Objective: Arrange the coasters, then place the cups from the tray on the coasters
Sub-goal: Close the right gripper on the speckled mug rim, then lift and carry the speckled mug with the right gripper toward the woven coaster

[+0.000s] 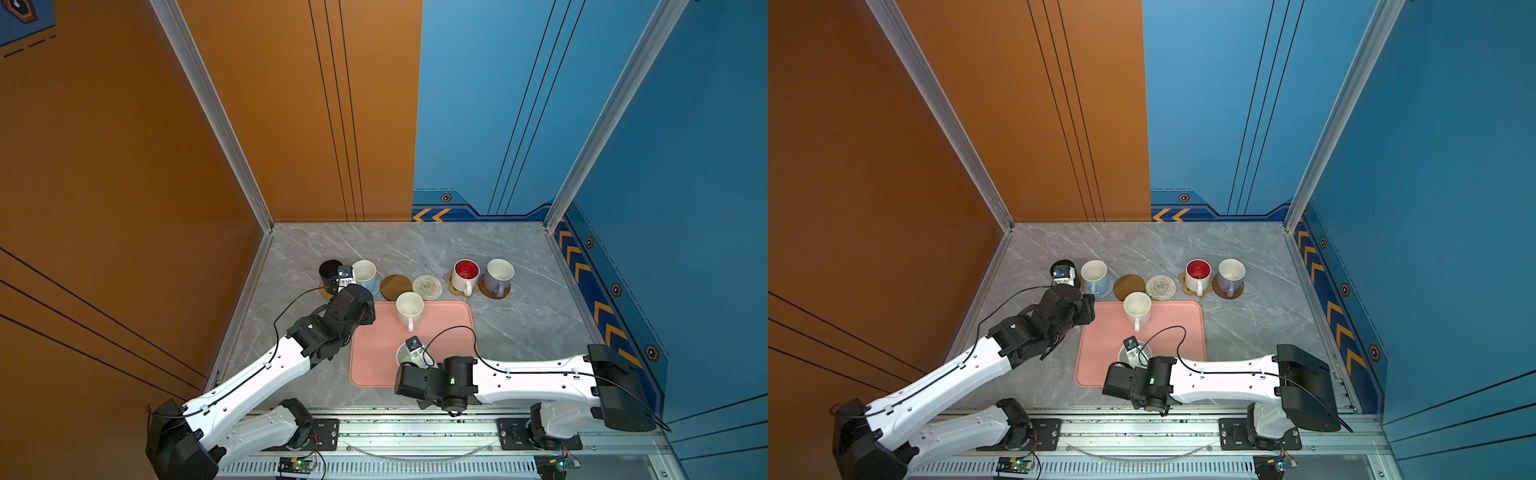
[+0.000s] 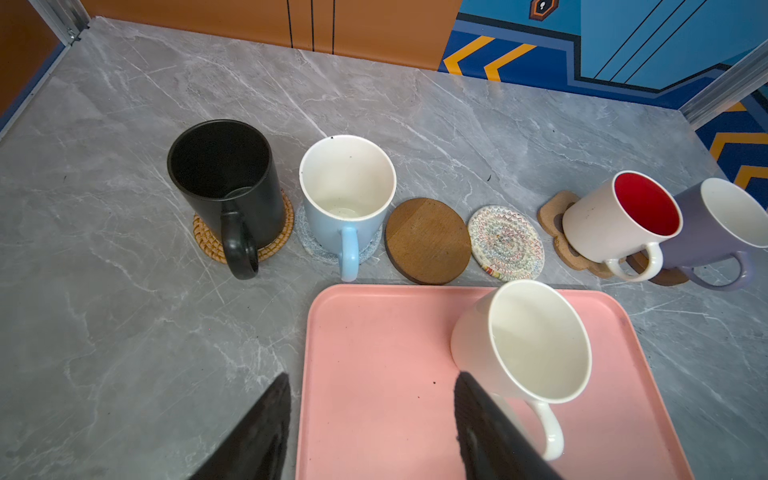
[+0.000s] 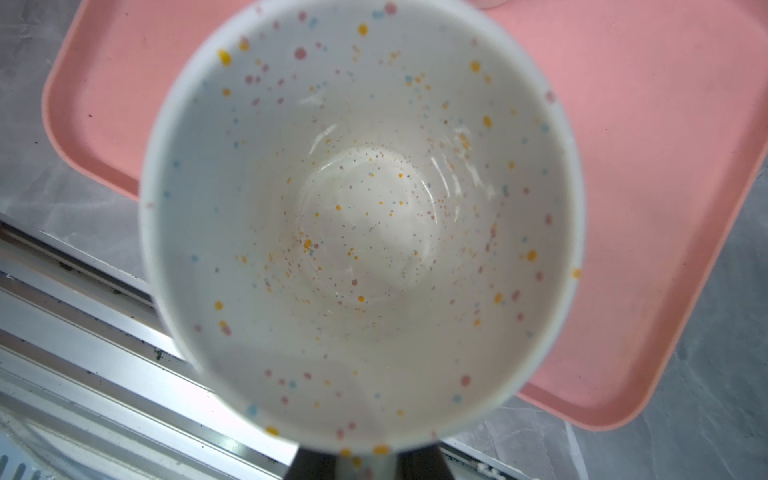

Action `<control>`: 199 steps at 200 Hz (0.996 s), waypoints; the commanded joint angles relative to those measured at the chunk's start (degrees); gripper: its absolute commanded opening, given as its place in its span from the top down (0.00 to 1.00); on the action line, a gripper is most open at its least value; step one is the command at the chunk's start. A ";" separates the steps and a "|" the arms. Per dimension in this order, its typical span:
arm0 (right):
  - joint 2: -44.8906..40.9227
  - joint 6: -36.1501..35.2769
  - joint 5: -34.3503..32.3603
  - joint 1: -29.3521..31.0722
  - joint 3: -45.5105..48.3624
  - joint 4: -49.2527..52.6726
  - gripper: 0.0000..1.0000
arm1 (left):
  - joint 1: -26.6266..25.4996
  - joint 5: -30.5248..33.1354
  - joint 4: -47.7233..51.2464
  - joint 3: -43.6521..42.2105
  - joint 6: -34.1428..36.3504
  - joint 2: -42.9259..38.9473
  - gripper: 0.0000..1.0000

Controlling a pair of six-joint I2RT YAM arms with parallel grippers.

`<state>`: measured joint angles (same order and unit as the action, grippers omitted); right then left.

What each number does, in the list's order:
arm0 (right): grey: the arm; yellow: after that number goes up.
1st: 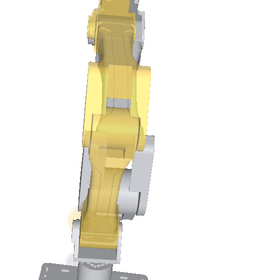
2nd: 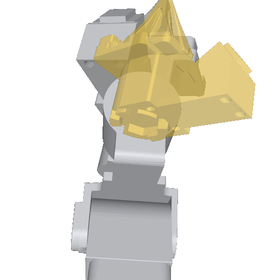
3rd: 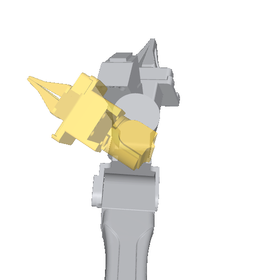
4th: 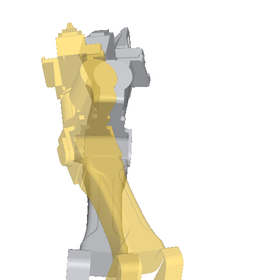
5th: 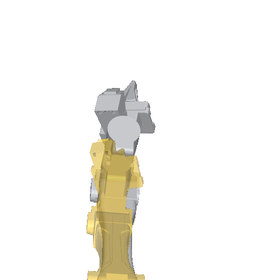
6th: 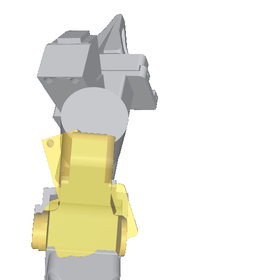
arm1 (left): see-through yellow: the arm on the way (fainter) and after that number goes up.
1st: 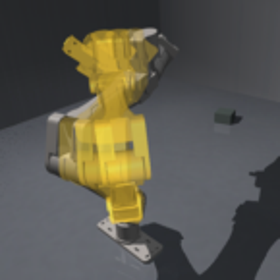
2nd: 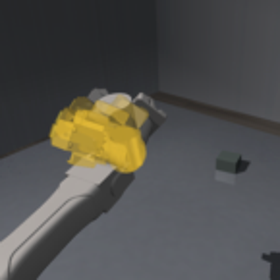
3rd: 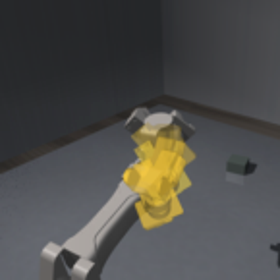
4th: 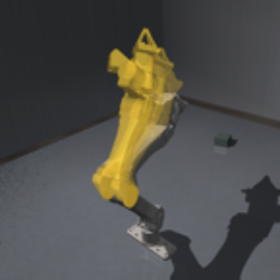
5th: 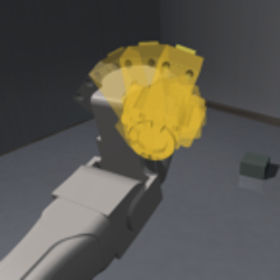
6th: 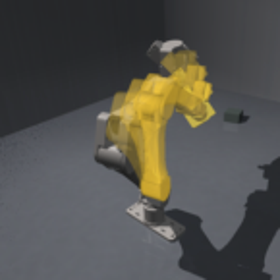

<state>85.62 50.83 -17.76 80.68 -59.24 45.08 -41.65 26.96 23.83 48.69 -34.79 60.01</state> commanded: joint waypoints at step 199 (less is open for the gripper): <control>-19.77 -8.65 -2.72 -19.13 9.93 0.23 1.00 | -1.81 -1.28 -0.54 1.34 -0.82 2.21 0.37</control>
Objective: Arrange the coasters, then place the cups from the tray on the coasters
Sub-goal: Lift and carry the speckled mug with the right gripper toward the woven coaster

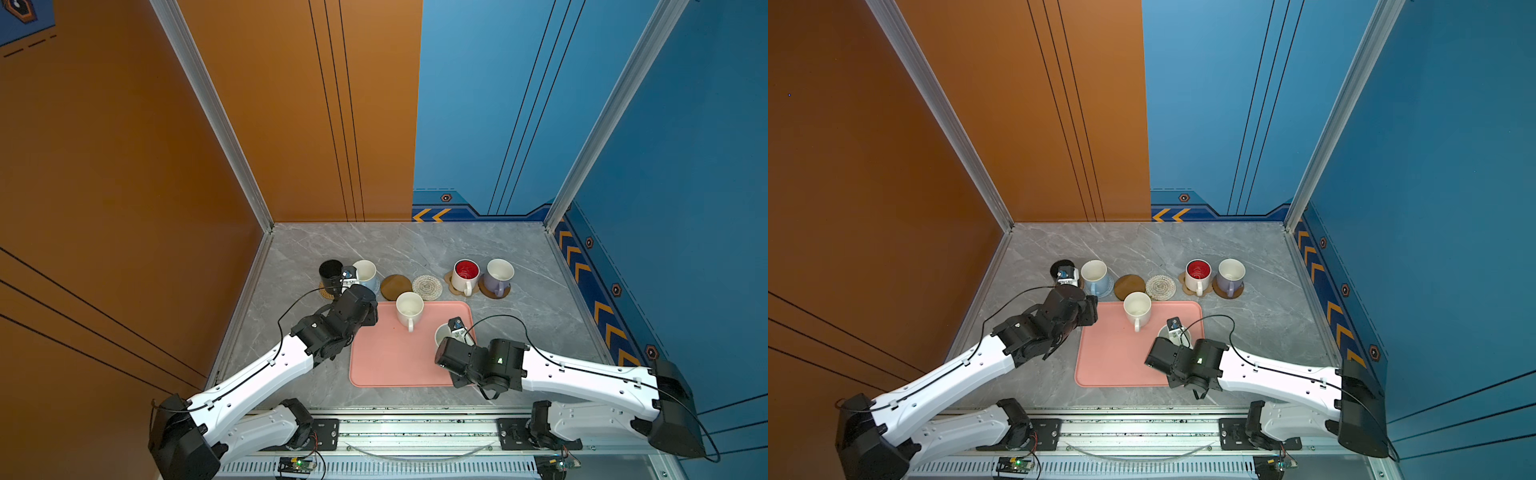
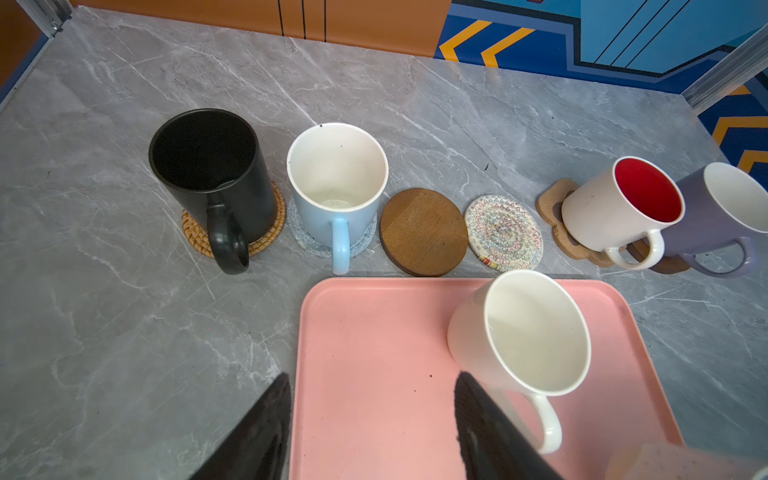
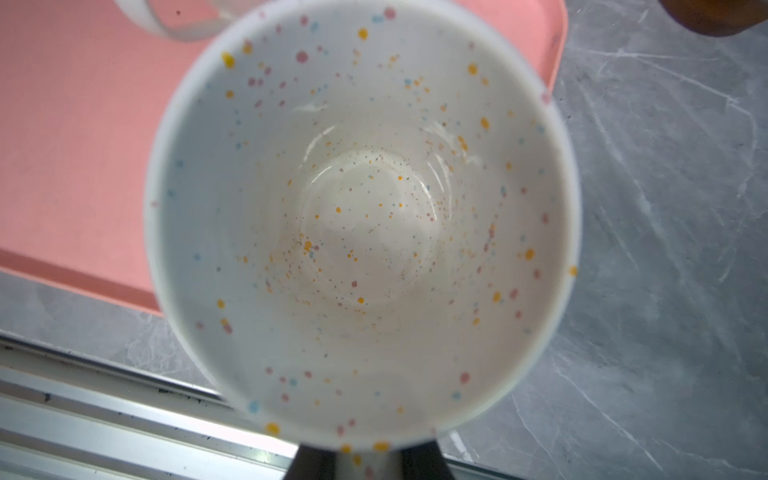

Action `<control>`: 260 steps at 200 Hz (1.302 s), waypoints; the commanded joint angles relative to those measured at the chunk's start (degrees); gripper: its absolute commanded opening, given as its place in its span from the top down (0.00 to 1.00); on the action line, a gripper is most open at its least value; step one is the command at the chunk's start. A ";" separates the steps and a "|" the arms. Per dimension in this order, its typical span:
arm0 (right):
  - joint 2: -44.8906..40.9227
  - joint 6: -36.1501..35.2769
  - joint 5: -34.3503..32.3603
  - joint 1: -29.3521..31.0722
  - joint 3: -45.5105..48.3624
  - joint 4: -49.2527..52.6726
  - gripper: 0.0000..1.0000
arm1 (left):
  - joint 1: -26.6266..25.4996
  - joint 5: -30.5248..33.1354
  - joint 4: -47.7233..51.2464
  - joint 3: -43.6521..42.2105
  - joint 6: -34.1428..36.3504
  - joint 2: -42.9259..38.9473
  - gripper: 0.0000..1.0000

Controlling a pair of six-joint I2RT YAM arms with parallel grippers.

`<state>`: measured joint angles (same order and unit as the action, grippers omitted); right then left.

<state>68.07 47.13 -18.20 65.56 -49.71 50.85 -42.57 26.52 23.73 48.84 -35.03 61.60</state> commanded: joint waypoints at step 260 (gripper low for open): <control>20.97 -24.85 12.74 -28.71 -18.70 -19.82 1.00 | -1.29 -1.98 -1.66 2.97 0.26 3.17 0.37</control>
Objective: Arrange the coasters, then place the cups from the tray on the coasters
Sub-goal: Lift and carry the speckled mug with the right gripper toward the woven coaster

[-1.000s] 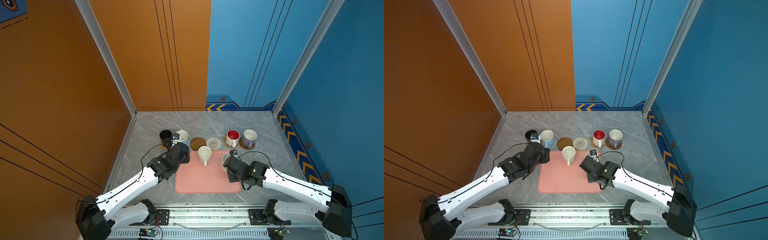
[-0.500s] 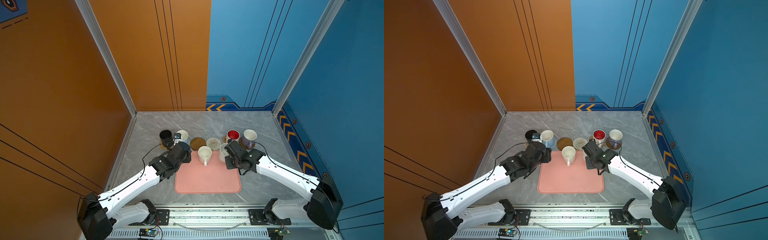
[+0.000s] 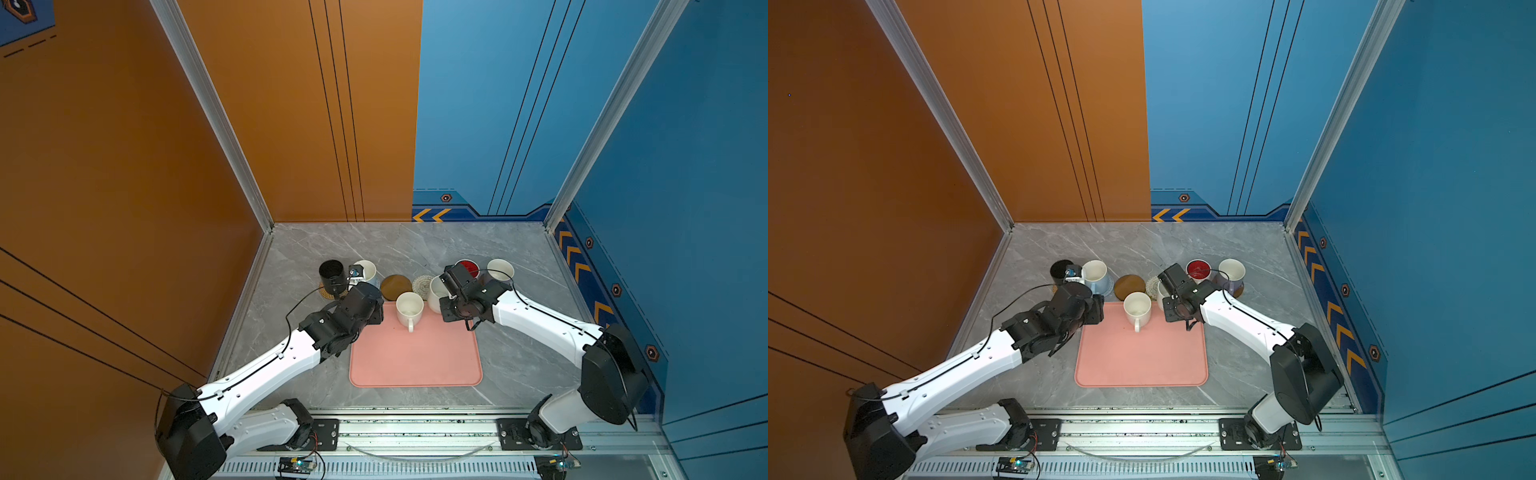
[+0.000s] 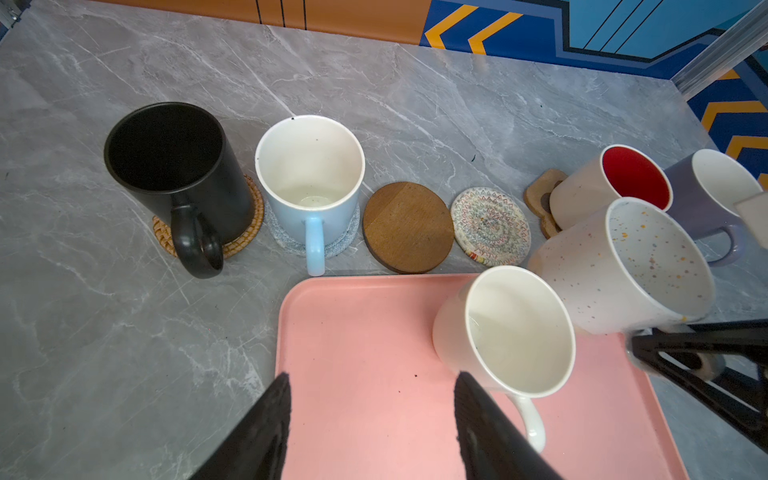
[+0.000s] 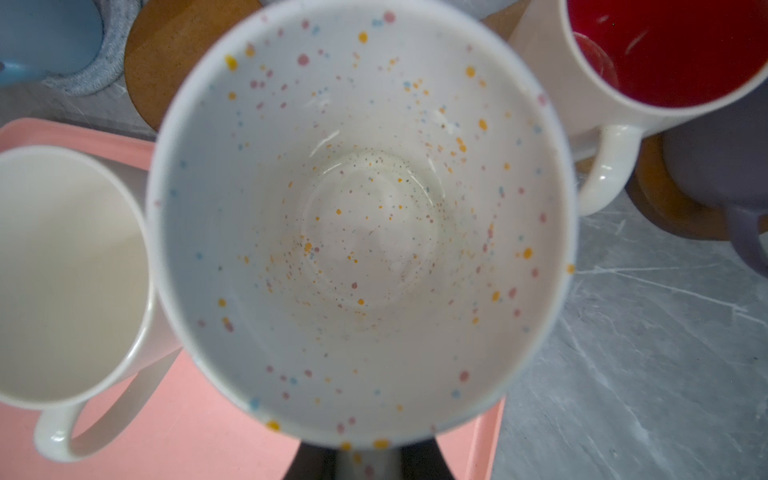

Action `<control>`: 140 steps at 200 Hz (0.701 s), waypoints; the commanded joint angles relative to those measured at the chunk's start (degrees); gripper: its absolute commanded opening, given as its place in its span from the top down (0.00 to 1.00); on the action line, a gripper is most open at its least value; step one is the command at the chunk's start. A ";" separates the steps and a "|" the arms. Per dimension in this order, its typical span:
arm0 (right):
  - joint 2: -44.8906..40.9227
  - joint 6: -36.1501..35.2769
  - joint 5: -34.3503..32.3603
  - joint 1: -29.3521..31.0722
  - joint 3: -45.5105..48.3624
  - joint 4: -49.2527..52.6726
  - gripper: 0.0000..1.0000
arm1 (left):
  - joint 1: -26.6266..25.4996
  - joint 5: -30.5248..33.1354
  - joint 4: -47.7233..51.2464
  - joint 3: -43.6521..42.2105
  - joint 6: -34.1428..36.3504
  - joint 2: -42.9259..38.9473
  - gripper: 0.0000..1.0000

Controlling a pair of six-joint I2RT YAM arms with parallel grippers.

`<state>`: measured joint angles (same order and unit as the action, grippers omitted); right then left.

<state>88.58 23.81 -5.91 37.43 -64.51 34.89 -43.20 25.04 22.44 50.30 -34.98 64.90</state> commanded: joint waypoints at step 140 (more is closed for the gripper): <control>11.05 -4.06 4.04 -3.78 -13.25 -3.85 1.00 | -0.67 -1.19 -0.36 1.27 -0.27 -0.13 0.37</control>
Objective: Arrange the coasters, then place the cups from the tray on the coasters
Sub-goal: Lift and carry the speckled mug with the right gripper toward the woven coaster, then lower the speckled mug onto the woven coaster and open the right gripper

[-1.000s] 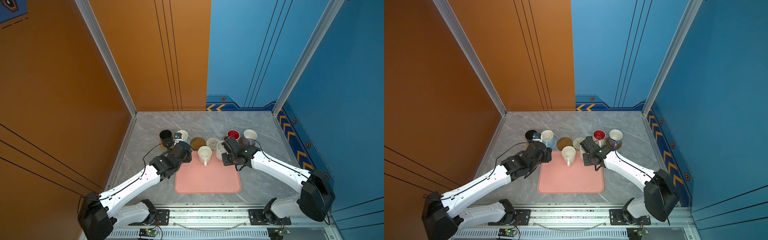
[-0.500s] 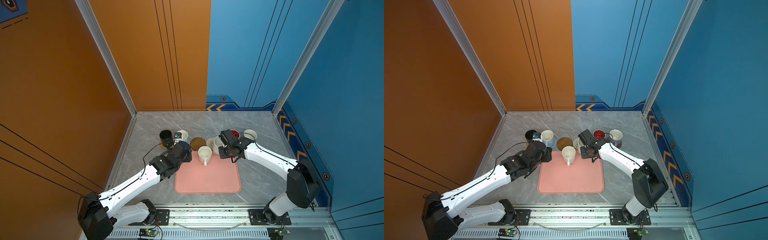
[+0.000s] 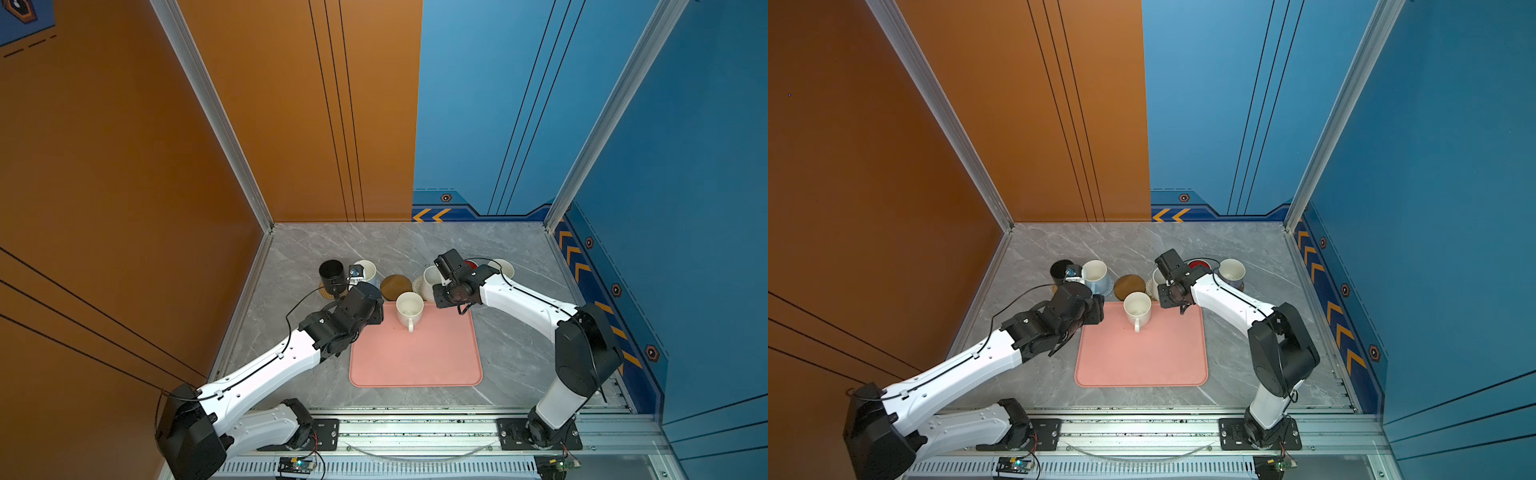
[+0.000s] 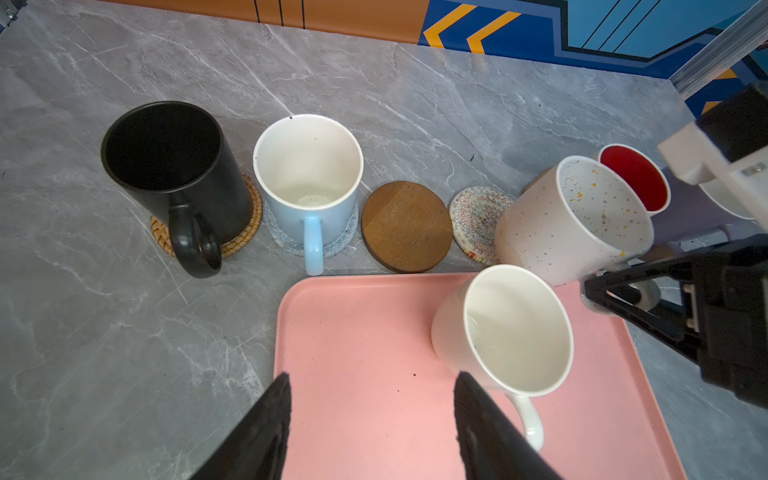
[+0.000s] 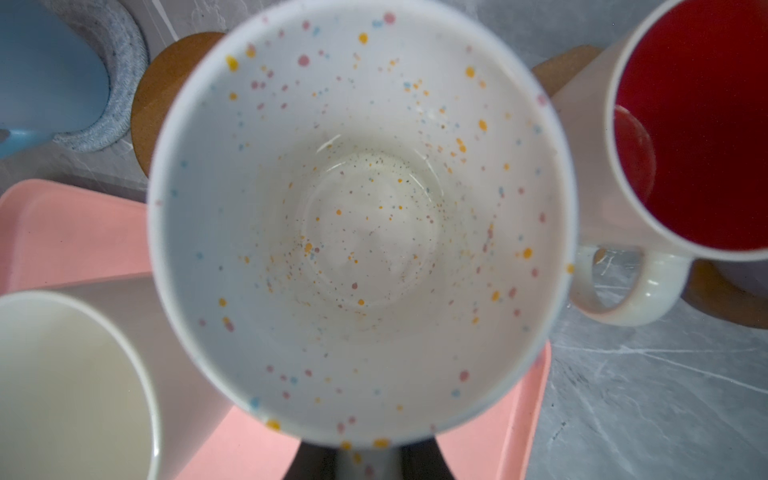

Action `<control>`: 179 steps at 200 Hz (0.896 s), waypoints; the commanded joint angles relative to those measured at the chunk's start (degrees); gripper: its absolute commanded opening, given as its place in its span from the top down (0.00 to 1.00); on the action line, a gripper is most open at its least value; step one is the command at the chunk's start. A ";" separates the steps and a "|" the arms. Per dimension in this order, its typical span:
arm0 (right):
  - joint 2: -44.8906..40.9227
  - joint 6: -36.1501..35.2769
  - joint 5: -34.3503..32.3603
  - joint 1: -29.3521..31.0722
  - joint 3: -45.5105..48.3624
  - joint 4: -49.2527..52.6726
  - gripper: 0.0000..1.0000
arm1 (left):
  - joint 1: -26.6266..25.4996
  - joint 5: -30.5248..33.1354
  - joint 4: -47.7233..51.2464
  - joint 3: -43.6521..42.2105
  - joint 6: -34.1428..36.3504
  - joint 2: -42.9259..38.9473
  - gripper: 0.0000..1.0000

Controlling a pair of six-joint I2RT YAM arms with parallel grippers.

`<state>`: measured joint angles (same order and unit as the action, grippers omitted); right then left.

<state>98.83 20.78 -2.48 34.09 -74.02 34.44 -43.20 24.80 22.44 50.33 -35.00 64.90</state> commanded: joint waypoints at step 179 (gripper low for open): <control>8.17 -2.93 0.04 -2.10 -9.17 -3.32 1.00 | -0.80 -0.50 0.73 1.10 -0.46 -1.27 0.36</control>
<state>106.98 18.96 -1.45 32.53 -80.40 33.85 -43.20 24.40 22.46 50.33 -35.00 64.77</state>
